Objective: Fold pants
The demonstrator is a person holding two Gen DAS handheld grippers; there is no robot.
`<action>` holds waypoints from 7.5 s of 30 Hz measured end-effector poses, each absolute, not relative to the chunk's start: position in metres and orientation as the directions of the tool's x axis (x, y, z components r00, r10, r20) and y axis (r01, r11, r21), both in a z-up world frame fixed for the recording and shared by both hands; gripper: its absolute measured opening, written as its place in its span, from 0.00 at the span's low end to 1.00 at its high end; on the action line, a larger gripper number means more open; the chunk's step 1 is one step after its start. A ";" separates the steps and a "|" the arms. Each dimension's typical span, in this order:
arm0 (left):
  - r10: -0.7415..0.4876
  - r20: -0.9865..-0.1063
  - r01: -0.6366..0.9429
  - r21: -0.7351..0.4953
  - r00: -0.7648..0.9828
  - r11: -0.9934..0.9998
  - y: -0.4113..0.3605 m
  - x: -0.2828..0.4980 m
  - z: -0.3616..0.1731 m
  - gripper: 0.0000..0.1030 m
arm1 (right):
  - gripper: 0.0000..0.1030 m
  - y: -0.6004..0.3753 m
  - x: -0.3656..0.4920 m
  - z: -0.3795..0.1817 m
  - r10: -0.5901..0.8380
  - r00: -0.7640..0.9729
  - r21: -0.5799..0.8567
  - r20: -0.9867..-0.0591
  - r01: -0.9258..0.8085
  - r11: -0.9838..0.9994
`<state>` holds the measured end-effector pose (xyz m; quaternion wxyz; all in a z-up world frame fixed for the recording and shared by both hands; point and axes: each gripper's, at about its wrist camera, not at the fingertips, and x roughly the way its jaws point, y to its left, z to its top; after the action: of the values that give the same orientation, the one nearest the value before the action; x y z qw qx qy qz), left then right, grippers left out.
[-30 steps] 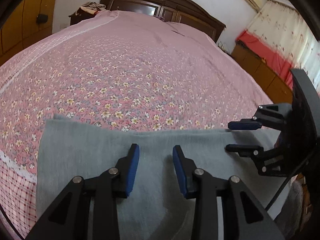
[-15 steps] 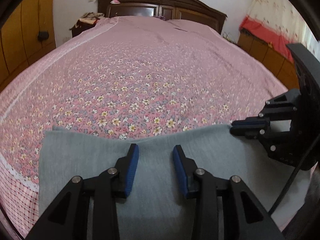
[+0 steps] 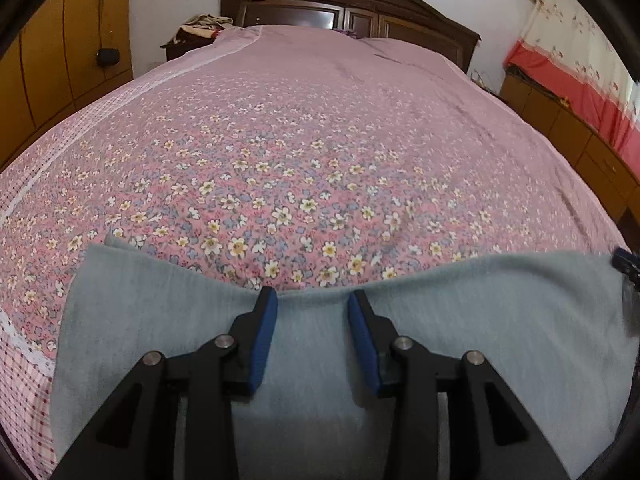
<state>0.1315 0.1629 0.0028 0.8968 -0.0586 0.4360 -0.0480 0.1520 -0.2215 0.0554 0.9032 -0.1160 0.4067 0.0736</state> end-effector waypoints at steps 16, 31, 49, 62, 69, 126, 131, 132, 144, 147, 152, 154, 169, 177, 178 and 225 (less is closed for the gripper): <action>-0.149 -0.752 0.036 -0.165 0.642 0.986 0.166 0.121 -0.002 0.39 | 0.21 -0.346 0.129 0.041 0.148 0.714 0.270 -0.684 0.061 0.961; -0.290 -0.641 0.016 -0.398 0.711 0.917 0.188 0.085 0.023 0.33 | 0.61 -0.385 0.097 0.048 0.055 0.737 0.331 -0.673 0.235 0.914; -0.565 -0.600 0.639 -0.113 0.566 0.761 -0.067 -0.080 0.037 0.74 | 0.74 -0.342 -0.007 0.034 0.017 0.816 0.330 -0.578 0.214 0.920; -0.621 -0.593 0.602 -0.267 0.513 0.753 -0.038 -0.072 0.036 0.05 | 0.29 -0.355 -0.017 0.022 0.186 0.833 0.466 -0.522 0.096 0.880; -0.533 -0.681 0.632 -0.132 0.502 0.764 -0.053 -0.087 0.018 0.04 | 0.20 -0.353 -0.027 0.034 0.152 0.860 0.436 -0.487 0.089 0.895; -0.531 -0.695 0.432 -0.337 0.484 0.836 0.088 -0.097 0.040 0.04 | 0.20 -0.130 0.004 0.015 0.065 0.691 -0.098 -0.720 -0.194 0.976; -0.470 -0.643 0.271 -0.389 0.604 0.881 0.154 -0.097 0.040 0.05 | 0.20 -0.132 0.003 0.016 0.077 0.688 -0.071 -0.721 -0.184 0.980; -0.449 -0.631 0.232 -0.399 0.633 0.887 0.173 -0.091 0.044 0.10 | 0.20 -0.130 0.003 0.017 0.069 0.688 -0.078 -0.722 -0.179 0.981; -0.317 -0.627 -0.228 -0.633 0.711 0.740 0.298 -0.072 -0.001 0.42 | 0.20 -0.015 -0.003 0.034 0.339 0.686 -0.096 -0.644 -0.513 0.853; -0.315 -0.592 -0.226 -0.663 0.742 0.714 0.307 -0.070 -0.001 0.42 | 0.21 0.008 -0.004 -0.004 0.350 0.636 -0.096 -0.688 -0.558 0.824; -0.337 -0.536 -0.284 -0.770 0.774 0.572 0.340 -0.059 -0.015 0.28 | 0.21 0.019 -0.035 -0.029 0.285 0.786 -0.260 -0.548 -0.484 0.835; -0.359 -0.523 -0.283 -0.791 0.773 0.543 0.352 -0.052 -0.016 0.14 | 0.21 0.020 -0.035 -0.030 0.268 0.791 -0.294 -0.549 -0.484 0.824; -0.274 -0.622 -0.303 -0.660 0.733 0.688 0.350 -0.022 -0.011 0.11 | 0.30 0.015 -0.036 0.004 0.408 0.632 -0.074 -0.659 -0.594 0.801; -0.253 -0.459 -0.140 -0.664 0.852 0.735 0.368 -0.006 0.022 0.57 | 0.51 0.038 -0.051 0.051 0.551 0.567 -0.049 -0.612 -0.723 0.689; -0.334 -0.417 -0.074 -0.710 0.845 0.700 0.370 0.001 0.020 0.58 | 0.67 0.038 -0.048 0.055 0.553 0.559 -0.053 -0.618 -0.732 0.680; -0.581 -0.532 0.287 -0.536 0.615 0.794 0.244 0.073 0.060 0.34 | 0.58 0.015 0.054 0.026 0.373 0.558 0.017 -0.741 -0.540 0.841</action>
<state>0.0732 0.2444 0.0599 0.8753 -0.2037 0.3617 -0.2479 0.0542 0.0148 0.0260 0.8760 -0.1067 0.3915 0.2606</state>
